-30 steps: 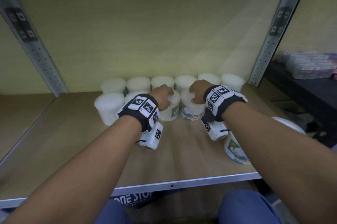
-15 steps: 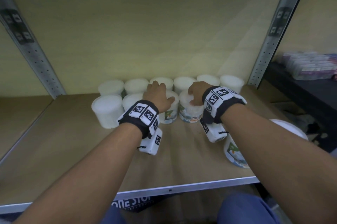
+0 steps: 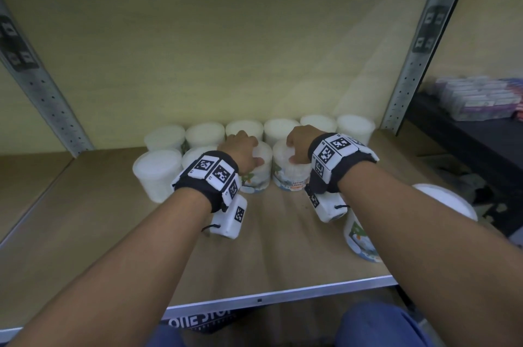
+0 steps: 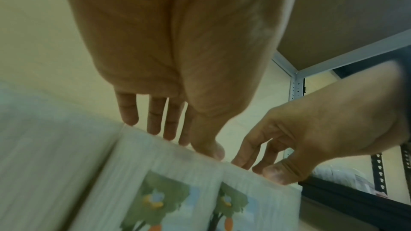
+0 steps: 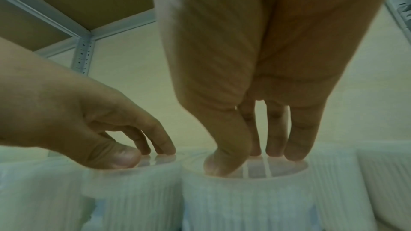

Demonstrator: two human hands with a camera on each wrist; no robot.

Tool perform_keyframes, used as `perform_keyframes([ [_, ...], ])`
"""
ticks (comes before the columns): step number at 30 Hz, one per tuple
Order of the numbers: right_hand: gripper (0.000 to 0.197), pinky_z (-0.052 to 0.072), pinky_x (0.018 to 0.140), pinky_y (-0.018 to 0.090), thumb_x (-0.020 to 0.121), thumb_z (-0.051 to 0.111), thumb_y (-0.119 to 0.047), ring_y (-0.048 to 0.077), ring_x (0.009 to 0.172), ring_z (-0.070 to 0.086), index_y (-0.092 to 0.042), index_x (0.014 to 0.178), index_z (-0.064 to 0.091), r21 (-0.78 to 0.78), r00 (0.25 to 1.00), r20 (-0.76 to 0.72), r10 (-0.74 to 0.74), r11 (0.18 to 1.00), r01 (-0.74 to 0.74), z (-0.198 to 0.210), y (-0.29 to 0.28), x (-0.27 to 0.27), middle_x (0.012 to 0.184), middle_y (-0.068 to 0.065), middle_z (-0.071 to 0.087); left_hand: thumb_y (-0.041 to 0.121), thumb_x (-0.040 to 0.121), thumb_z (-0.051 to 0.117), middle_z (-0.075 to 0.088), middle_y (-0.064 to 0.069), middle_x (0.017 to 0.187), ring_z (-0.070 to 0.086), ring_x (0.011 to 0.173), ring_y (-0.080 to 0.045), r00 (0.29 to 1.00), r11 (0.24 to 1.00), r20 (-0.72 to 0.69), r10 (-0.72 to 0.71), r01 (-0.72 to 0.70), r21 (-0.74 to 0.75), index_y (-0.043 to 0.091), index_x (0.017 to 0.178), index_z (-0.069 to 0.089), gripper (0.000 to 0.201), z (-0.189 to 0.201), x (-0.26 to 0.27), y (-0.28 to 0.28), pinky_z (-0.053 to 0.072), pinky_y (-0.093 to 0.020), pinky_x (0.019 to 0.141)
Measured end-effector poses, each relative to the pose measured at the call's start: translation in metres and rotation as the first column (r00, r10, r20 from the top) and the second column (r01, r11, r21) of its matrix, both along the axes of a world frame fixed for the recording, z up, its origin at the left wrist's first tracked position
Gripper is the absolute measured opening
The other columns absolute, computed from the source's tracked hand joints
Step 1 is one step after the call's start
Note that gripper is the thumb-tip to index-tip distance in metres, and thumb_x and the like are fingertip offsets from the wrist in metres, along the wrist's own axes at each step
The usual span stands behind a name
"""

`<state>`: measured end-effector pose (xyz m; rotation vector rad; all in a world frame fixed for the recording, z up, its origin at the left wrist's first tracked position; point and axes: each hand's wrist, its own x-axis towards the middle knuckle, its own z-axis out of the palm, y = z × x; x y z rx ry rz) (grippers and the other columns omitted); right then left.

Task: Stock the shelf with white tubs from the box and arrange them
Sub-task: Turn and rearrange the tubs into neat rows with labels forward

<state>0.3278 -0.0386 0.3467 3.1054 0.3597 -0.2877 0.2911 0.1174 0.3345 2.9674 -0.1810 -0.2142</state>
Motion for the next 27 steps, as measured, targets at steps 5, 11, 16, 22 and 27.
perform_keyframes([
  [5,0.049,0.043,0.102,0.028,0.09,0.063,-0.025,0.024,0.125,0.054,-0.004,0.134,0.054,0.0,1.0,-0.015,-0.011,1.0,0.011,0.0,0.001,0.0,0.137,0.012,0.055,0.012,0.096,0.05,0.03,-0.007,0.152,0.038,0.137,-0.026,0.99,0.995,-0.104,-0.097,0.095,-0.025,0.016,0.149,0.029,0.057,0.012,-0.001,0.003,0.036,-0.034,0.11],
  [11,0.048,0.044,0.104,0.029,0.091,0.061,-0.026,0.024,0.125,0.054,-0.005,0.134,0.053,0.004,0.999,-0.016,-0.028,1.0,0.028,0.001,0.0,-0.001,0.137,0.011,0.055,0.023,0.092,0.055,0.037,-0.007,0.144,0.038,0.133,-0.028,0.996,0.989,0.076,-0.036,0.046,-0.142,0.018,0.143,0.036,0.054,0.008,-0.001,0.0,0.037,-0.042,0.108],
  [16,0.049,0.045,0.105,0.03,0.091,0.062,-0.027,0.024,0.126,0.054,-0.005,0.134,0.053,-0.002,0.999,-0.024,-0.031,1.0,0.031,0.002,0.001,-0.003,0.137,0.011,0.055,0.046,0.091,0.052,0.041,-0.013,0.137,0.038,0.129,-0.031,0.976,0.991,0.178,0.125,-0.117,-0.059,0.009,0.134,0.044,0.057,-0.009,-0.002,-0.006,0.041,-0.044,0.102],
  [22,0.047,0.046,0.103,0.03,0.09,0.063,-0.025,0.025,0.124,0.055,-0.005,0.132,0.055,-0.02,1.0,-0.002,-0.019,1.0,0.019,0.002,0.0,-0.004,0.135,0.011,0.056,0.047,0.091,0.053,0.042,-0.012,0.135,0.04,0.127,-0.03,0.985,0.995,0.139,0.101,-0.099,-0.023,0.01,0.133,0.047,0.056,-0.012,0.001,-0.004,0.041,-0.044,0.101],
  [27,0.048,0.044,0.104,0.03,0.091,0.062,-0.026,0.025,0.126,0.053,-0.005,0.134,0.053,-0.02,1.0,-0.018,-0.022,1.0,0.022,0.003,0.001,-0.003,0.137,0.011,0.054,0.039,0.092,0.056,0.042,-0.012,0.139,0.042,0.128,-0.029,0.996,0.999,0.083,0.039,-0.036,-0.038,0.013,0.138,0.045,0.054,-0.006,0.003,0.0,0.04,-0.042,0.105],
])
